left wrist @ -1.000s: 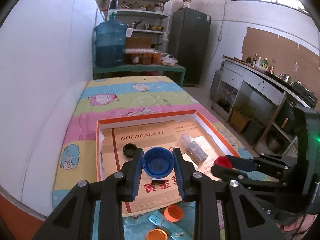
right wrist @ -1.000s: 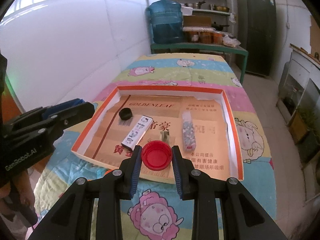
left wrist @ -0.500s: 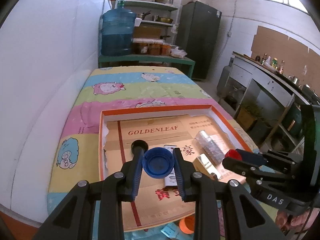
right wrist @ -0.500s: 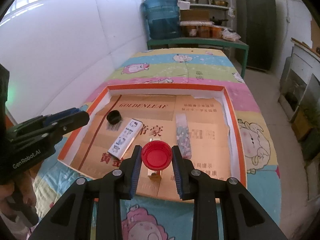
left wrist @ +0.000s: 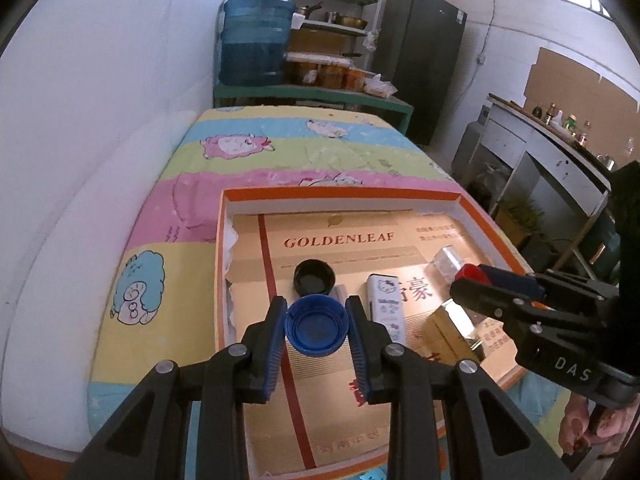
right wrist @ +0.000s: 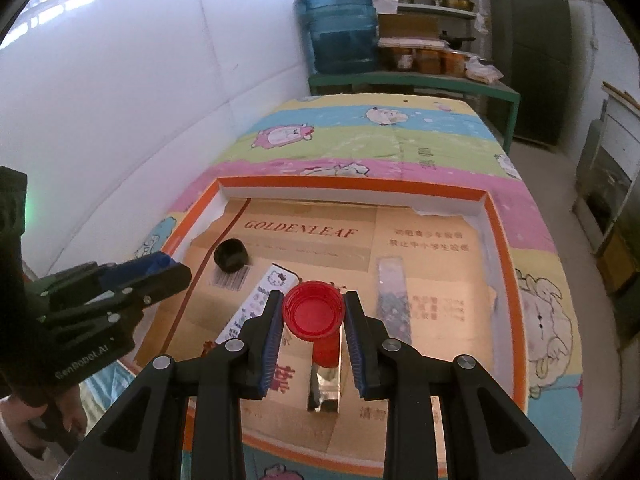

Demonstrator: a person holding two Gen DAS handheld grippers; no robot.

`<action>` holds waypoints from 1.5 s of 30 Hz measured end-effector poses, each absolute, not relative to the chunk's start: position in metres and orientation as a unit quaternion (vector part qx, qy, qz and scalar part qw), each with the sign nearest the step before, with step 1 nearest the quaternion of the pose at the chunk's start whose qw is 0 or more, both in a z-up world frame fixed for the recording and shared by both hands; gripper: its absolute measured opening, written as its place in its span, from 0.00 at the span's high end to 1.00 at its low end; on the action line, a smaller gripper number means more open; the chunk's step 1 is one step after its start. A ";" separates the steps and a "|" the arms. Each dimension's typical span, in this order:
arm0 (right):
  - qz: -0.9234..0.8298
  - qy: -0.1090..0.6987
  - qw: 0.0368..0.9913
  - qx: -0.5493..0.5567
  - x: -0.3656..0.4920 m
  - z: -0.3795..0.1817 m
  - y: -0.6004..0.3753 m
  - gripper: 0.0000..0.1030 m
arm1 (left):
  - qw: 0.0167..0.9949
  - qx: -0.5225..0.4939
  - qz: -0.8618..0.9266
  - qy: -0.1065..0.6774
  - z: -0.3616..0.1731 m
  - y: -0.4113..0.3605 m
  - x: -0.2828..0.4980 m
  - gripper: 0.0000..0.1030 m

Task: Organize rigid objects
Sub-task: 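Carry the blue and red caps over the GOLDENLEAF tray with both grippers, then lower both caps into the tray and open both grippers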

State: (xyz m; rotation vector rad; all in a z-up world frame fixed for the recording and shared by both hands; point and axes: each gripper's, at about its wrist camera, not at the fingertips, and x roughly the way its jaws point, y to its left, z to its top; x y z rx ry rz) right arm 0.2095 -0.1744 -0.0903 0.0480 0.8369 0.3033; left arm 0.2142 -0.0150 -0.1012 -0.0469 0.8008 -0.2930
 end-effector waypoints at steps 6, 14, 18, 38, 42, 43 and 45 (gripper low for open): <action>0.151 0.411 0.899 0.017 0.224 -0.097 -0.167 0.71 | 0.906 -0.025 -0.141 0.398 -0.110 -0.012 0.222 0.70; 0.148 0.421 0.895 0.009 0.241 -0.103 -0.162 0.71 | 0.901 -0.027 -0.140 0.409 -0.117 -0.011 0.230 0.70; 0.140 0.428 0.893 0.005 0.247 -0.109 -0.163 0.71 | 0.898 -0.026 -0.140 0.416 -0.121 -0.012 0.234 0.70; 0.121 0.449 0.885 -0.012 0.255 -0.125 -0.163 0.69 | 0.896 -0.004 -0.146 0.420 -0.126 -0.022 0.238 0.60; 0.122 0.446 0.887 -0.010 0.254 -0.123 -0.162 0.62 | 0.898 -0.006 -0.146 0.414 -0.123 -0.021 0.236 0.58; 0.120 0.443 0.888 -0.012 0.253 -0.121 -0.162 0.59 | 0.899 -0.005 -0.146 0.412 -0.122 -0.022 0.236 0.58; 0.119 0.440 0.890 -0.014 0.251 -0.119 -0.162 0.57 | 0.901 -0.004 -0.147 0.409 -0.120 -0.022 0.235 0.57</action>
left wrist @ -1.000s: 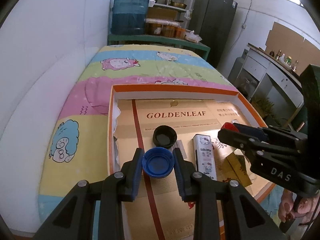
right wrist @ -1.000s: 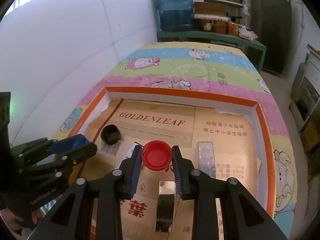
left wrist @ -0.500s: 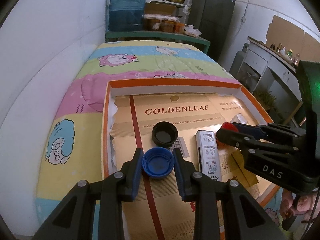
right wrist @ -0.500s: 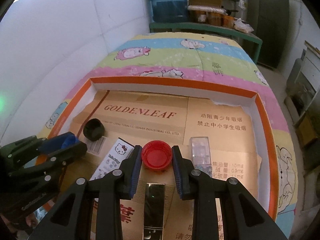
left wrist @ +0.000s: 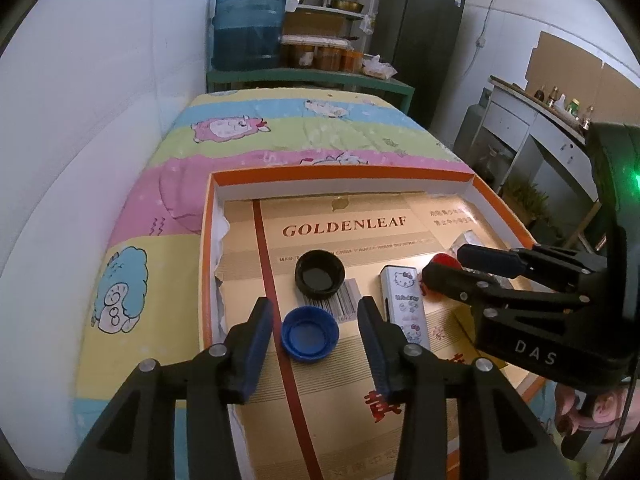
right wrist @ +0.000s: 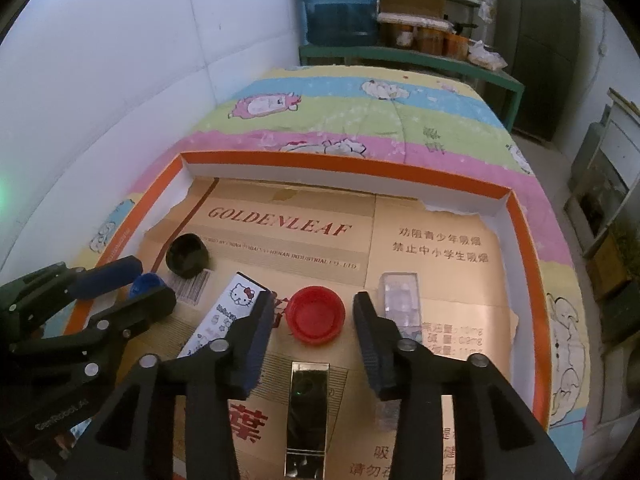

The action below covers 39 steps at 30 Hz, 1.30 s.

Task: Organize rigid objects
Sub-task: 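Lower both caps into the tray and open both grippers, then withdraw both grippers from the tray toward the remaining items on the quilt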

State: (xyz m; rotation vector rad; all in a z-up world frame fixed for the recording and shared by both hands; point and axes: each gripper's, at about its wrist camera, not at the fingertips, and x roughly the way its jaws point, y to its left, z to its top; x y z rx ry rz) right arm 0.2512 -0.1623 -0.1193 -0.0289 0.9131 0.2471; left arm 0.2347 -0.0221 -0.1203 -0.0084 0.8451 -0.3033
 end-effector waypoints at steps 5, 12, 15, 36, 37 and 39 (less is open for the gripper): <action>0.121 0.433 0.893 0.001 0.249 -0.115 -0.168 0.57 | 0.902 0.001 -0.148 0.405 -0.117 -0.023 0.233 0.57; 0.115 0.431 0.895 0.007 0.244 -0.108 -0.172 0.57 | 0.908 -0.003 -0.149 0.392 -0.107 -0.021 0.224 0.57; 0.111 0.428 0.897 0.012 0.238 -0.103 -0.175 0.57 | 0.909 -0.003 -0.150 0.388 -0.101 -0.020 0.218 0.57; 0.109 0.414 0.903 0.032 0.176 -0.065 -0.177 0.57 | 0.919 -0.007 -0.160 0.361 -0.065 -0.015 0.162 0.57; 0.110 0.412 0.904 0.031 0.174 -0.064 -0.177 0.57 | 0.919 -0.007 -0.160 0.360 -0.064 -0.014 0.160 0.57; 0.111 0.408 0.906 0.030 0.166 -0.058 -0.174 0.57 | 0.921 -0.007 -0.160 0.356 -0.059 -0.013 0.153 0.57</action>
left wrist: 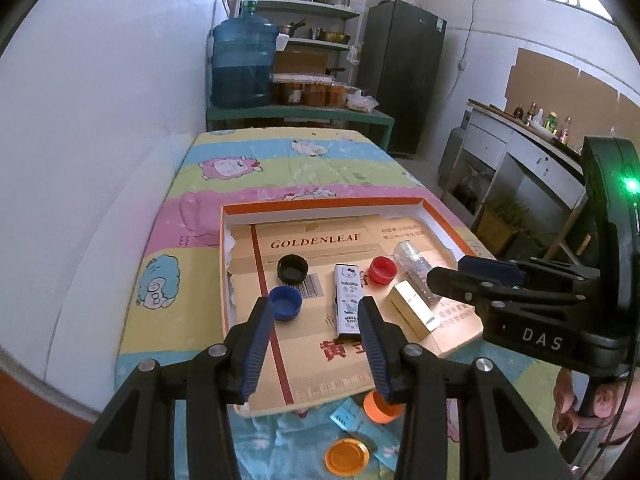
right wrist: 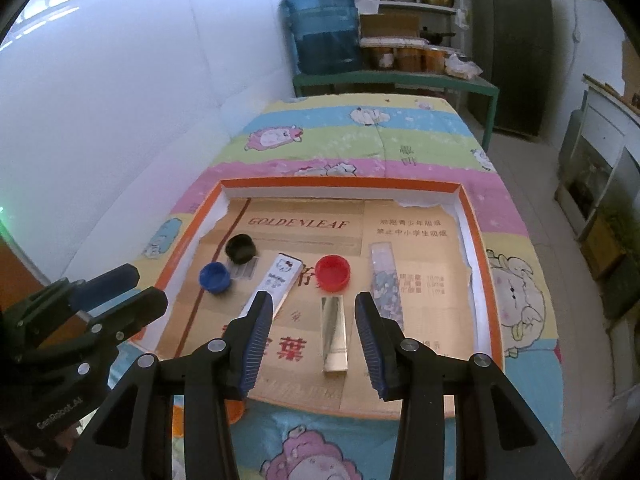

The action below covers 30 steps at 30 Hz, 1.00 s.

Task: Organize rigid objects
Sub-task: 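Withdraw both grippers from the tray toward the remaining items on the quilt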

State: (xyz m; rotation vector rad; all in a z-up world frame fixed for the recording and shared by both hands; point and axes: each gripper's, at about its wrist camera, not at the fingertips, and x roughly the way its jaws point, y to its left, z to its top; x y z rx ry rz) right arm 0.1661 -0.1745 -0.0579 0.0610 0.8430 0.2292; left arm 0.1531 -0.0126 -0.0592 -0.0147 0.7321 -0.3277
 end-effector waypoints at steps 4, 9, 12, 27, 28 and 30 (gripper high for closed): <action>0.114 0.400 0.909 0.027 0.153 -0.047 -0.170 0.57 | 0.924 -0.008 -0.158 0.348 -0.050 -0.009 0.138 0.57; 0.117 0.392 0.912 0.024 0.135 -0.037 -0.165 0.57 | 0.927 -0.010 -0.156 0.342 -0.043 -0.005 0.118 0.57; 0.119 0.388 0.914 0.023 0.122 -0.032 -0.164 0.57 | 0.927 -0.009 -0.156 0.340 -0.040 -0.004 0.110 0.57; 0.123 0.395 0.910 0.026 0.075 -0.028 -0.168 0.57 | 0.928 0.002 -0.150 0.341 -0.035 -0.001 0.065 0.54; 0.122 0.397 0.909 0.027 0.072 -0.029 -0.169 0.57 | 0.928 0.002 -0.151 0.342 -0.036 -0.001 0.062 0.51; 0.122 0.401 0.908 0.030 0.068 -0.031 -0.171 0.57 | 0.928 0.002 -0.151 0.341 -0.037 -0.001 0.055 0.47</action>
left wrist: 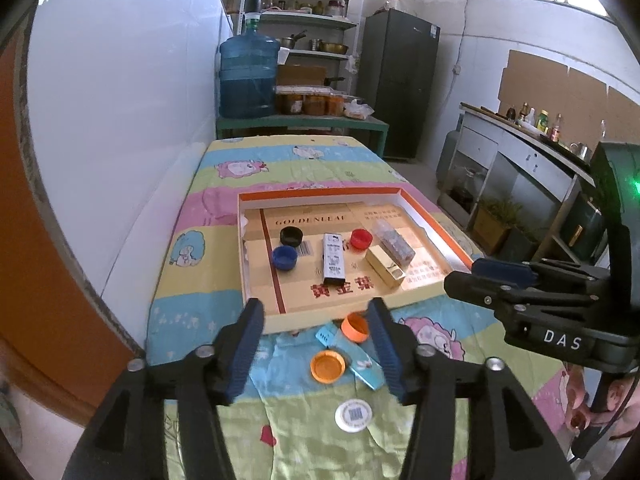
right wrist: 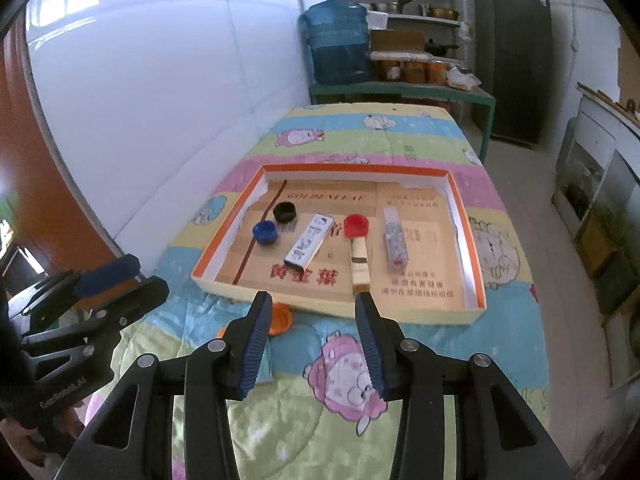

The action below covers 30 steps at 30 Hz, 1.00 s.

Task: Organize rigid objects
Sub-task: 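Withdraw both grippers from the tray toward the remaining items on the quilt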

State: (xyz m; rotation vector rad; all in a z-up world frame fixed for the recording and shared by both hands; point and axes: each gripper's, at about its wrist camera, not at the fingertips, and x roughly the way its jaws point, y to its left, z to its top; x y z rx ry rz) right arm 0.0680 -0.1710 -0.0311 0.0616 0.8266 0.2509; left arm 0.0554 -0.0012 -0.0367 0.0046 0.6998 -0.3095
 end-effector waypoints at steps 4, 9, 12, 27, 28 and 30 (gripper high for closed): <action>0.118 0.408 0.905 0.036 0.059 -0.036 -0.175 0.52 | 0.928 0.003 -0.149 0.342 -0.038 0.001 0.047 0.47; 0.118 0.416 0.901 0.038 0.048 -0.041 -0.174 0.51 | 0.928 0.006 -0.146 0.342 -0.041 0.003 0.033 0.47; 0.118 0.420 0.899 0.038 0.040 -0.044 -0.173 0.51 | 0.928 0.006 -0.144 0.344 -0.043 0.006 0.026 0.47; 0.126 0.440 0.889 0.019 0.014 -0.068 -0.159 0.51 | 0.927 -0.007 -0.154 0.341 -0.063 0.019 -0.004 0.47; 0.127 0.442 0.888 0.016 0.015 -0.072 -0.156 0.51 | 0.926 -0.006 -0.157 0.343 -0.065 0.019 -0.004 0.47; 0.128 0.446 0.886 0.014 0.016 -0.076 -0.152 0.51 | 0.923 -0.003 -0.164 0.348 -0.070 0.016 -0.005 0.47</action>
